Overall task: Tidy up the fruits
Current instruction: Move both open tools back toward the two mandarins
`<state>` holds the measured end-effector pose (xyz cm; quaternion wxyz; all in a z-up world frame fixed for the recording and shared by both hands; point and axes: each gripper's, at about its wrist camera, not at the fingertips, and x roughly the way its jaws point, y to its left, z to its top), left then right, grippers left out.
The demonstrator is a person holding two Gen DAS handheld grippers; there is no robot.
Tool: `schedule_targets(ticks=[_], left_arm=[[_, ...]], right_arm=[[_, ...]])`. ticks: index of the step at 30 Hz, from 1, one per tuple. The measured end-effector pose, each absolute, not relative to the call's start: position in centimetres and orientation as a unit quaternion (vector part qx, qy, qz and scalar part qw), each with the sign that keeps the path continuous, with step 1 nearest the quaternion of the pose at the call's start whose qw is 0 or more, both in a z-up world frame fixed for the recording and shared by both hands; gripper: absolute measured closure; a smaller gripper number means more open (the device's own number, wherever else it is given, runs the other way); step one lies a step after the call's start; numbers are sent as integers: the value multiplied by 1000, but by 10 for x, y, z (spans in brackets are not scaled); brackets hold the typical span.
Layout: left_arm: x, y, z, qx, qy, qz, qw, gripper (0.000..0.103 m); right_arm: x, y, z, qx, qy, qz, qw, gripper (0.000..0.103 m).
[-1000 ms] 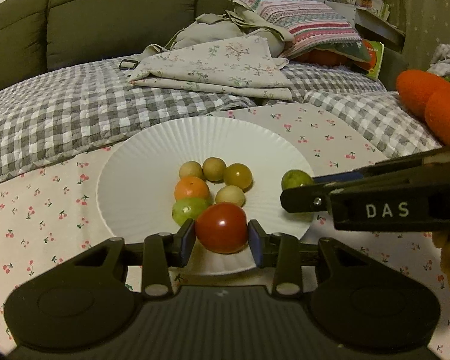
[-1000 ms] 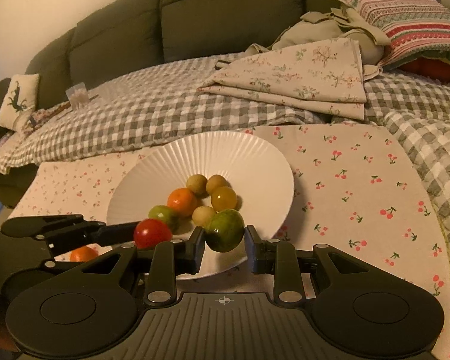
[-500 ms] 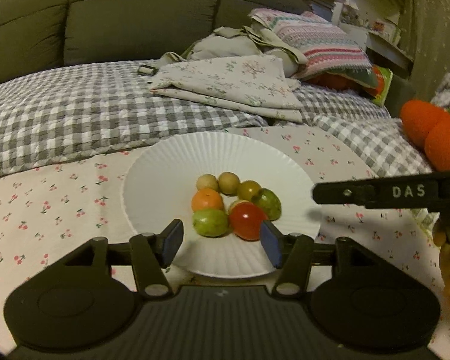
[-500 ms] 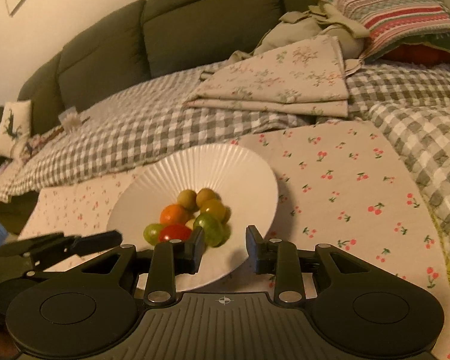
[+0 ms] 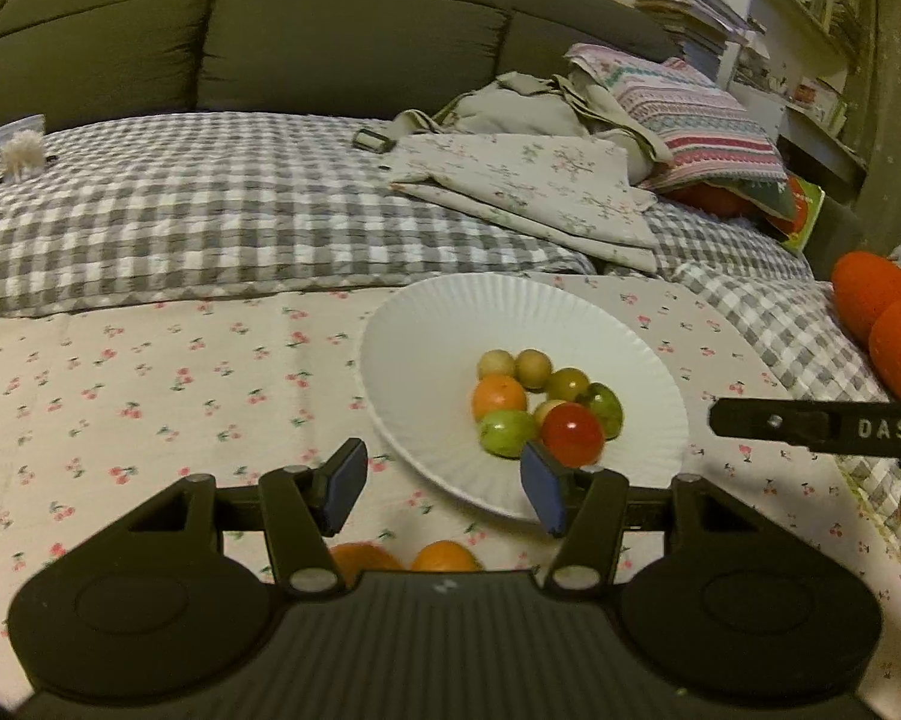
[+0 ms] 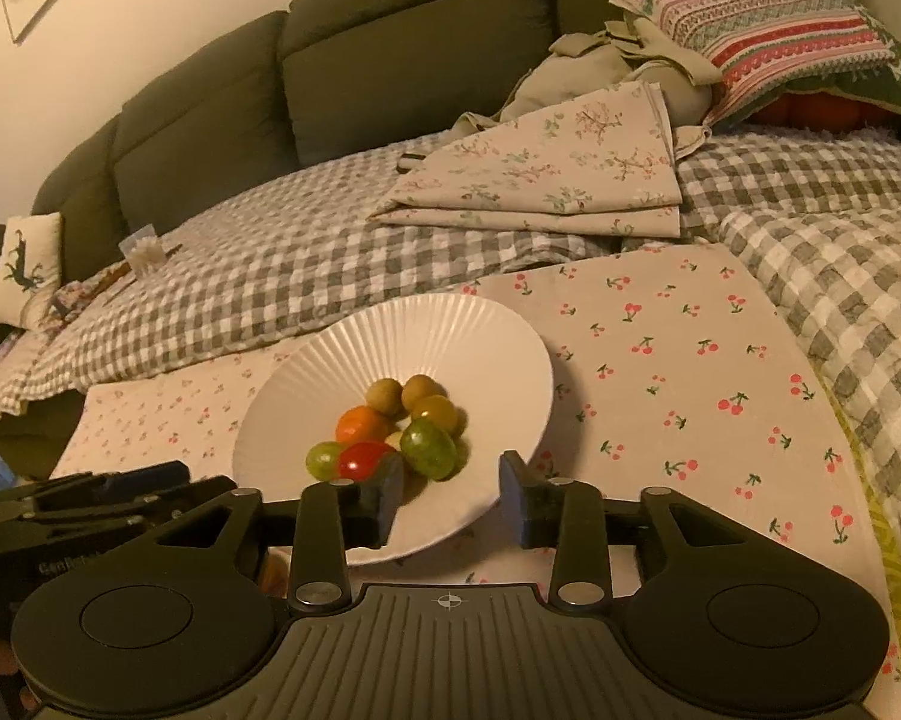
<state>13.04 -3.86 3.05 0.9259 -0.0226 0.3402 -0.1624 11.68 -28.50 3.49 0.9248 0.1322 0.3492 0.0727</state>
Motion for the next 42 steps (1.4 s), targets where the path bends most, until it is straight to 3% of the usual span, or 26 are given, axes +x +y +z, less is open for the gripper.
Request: schedule_targets(ticks=[14, 28, 42], left_arm=[[109, 0, 23, -27, 373, -145, 916, 47], [109, -9, -1, 41, 399, -170, 900, 41], [118, -26, -18, 97, 378, -184, 902, 41]], right_arm=[[96, -268, 44, 124, 341, 93, 927, 59], [85, -240, 42, 90, 350, 158, 919, 51], [83, -221, 33, 54, 368, 187, 909, 50]])
